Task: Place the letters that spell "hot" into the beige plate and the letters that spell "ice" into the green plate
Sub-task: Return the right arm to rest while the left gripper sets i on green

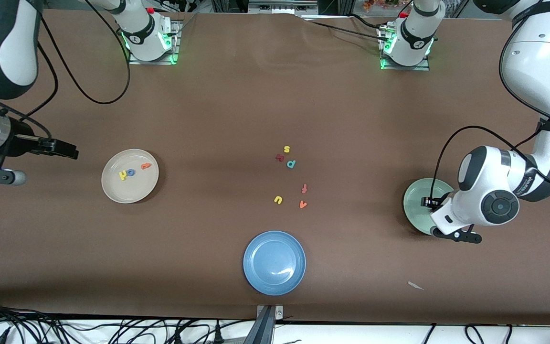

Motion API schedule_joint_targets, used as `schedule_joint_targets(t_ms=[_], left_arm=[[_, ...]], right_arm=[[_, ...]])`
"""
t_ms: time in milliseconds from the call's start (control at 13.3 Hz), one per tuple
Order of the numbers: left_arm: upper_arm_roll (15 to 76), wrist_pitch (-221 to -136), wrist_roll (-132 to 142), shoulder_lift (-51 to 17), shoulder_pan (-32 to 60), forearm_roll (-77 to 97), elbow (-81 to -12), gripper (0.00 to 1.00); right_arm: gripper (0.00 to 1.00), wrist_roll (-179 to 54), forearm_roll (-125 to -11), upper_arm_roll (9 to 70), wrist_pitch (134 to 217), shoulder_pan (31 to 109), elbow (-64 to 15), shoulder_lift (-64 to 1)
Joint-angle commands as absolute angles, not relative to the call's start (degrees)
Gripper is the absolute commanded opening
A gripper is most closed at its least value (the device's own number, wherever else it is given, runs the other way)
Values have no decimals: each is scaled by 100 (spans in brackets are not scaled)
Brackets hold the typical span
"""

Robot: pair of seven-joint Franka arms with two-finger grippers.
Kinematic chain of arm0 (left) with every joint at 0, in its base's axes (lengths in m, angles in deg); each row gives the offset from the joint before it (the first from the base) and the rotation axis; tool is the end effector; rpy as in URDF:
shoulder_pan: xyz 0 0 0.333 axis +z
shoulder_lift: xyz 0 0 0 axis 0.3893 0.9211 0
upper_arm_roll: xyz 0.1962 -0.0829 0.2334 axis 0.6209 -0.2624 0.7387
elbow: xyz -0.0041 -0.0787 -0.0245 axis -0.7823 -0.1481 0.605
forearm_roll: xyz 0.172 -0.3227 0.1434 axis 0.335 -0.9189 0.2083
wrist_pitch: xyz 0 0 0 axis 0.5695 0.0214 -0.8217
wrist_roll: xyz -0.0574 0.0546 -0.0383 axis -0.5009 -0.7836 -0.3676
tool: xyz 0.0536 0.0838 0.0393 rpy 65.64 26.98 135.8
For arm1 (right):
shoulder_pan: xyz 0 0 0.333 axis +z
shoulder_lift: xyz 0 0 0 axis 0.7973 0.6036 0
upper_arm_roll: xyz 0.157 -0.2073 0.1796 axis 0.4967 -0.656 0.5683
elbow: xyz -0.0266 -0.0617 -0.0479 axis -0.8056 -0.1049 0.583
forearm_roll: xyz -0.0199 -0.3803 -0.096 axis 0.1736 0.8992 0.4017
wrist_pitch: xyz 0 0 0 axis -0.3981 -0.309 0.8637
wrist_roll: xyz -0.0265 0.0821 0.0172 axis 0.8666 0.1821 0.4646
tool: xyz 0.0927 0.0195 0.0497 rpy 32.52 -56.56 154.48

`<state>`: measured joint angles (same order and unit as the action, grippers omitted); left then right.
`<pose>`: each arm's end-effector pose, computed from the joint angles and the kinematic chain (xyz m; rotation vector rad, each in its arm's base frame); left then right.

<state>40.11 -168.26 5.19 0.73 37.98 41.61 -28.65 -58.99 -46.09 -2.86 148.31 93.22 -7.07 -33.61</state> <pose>0.6963 -0.0237 0.2577 -3.0107 0.2022 0.3526 0.6304 0.0252 0.5286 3.1223 -0.1601 -0.2049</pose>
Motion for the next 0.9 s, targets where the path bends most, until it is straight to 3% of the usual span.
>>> schedule_joint_targets(t_ms=[0,600,826], left_arm=[[3975,-16759,444,-151,3935,3759,-2917,100],[3975,-16347,523,-661,4145,3136,-2935,100],[3958,-16004,383,-1134,4399,3054,-3022,100]], right_arm=[[99,-5921,-4678,-313,14705,9356,-588,-3305],[99,-5921,-4713,-419,14705,9339,-553,-3305],[99,-5930,-4722,-192,14670,9033,-535,-3305]])
